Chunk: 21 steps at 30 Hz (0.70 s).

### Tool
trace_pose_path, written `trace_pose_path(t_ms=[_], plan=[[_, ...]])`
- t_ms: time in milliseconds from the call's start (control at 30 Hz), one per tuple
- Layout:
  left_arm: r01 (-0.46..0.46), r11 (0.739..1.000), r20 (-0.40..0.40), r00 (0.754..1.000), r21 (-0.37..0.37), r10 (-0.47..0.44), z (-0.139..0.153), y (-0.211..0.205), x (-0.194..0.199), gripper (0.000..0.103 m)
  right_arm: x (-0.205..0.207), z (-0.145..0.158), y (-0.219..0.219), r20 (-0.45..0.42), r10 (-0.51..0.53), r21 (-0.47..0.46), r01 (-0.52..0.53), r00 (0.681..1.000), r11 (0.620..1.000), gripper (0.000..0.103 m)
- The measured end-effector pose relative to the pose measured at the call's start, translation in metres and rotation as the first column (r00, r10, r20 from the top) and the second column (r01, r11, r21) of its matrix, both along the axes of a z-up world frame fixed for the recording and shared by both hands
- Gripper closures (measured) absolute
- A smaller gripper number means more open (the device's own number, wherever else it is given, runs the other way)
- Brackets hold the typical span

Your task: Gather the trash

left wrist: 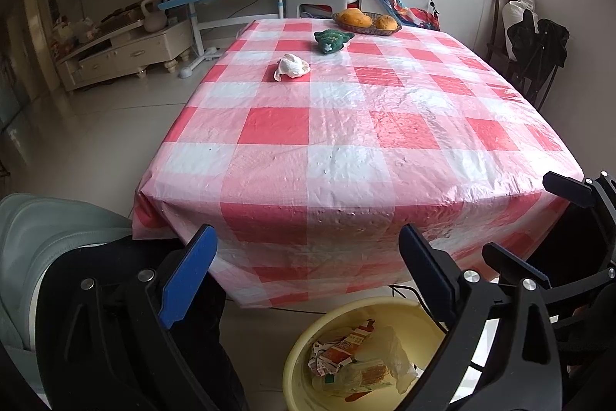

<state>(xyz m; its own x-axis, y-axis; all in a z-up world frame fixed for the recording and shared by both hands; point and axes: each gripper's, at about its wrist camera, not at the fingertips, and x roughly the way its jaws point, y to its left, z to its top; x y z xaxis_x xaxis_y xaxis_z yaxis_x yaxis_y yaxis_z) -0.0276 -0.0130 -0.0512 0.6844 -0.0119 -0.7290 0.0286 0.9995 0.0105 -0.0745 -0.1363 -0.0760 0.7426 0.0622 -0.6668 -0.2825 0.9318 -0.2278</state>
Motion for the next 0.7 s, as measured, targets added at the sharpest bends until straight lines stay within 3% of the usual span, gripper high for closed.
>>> trace_pose_path(t_ms=[700], plan=[[-0.002,1.000,-0.003,1.000,-0.004,0.002,-0.0007,0.0012,0.0007,0.010,-0.0016,-0.0023,0.0051,-0.004,0.013,-0.009,-0.013,1.000,1.000,0.012]])
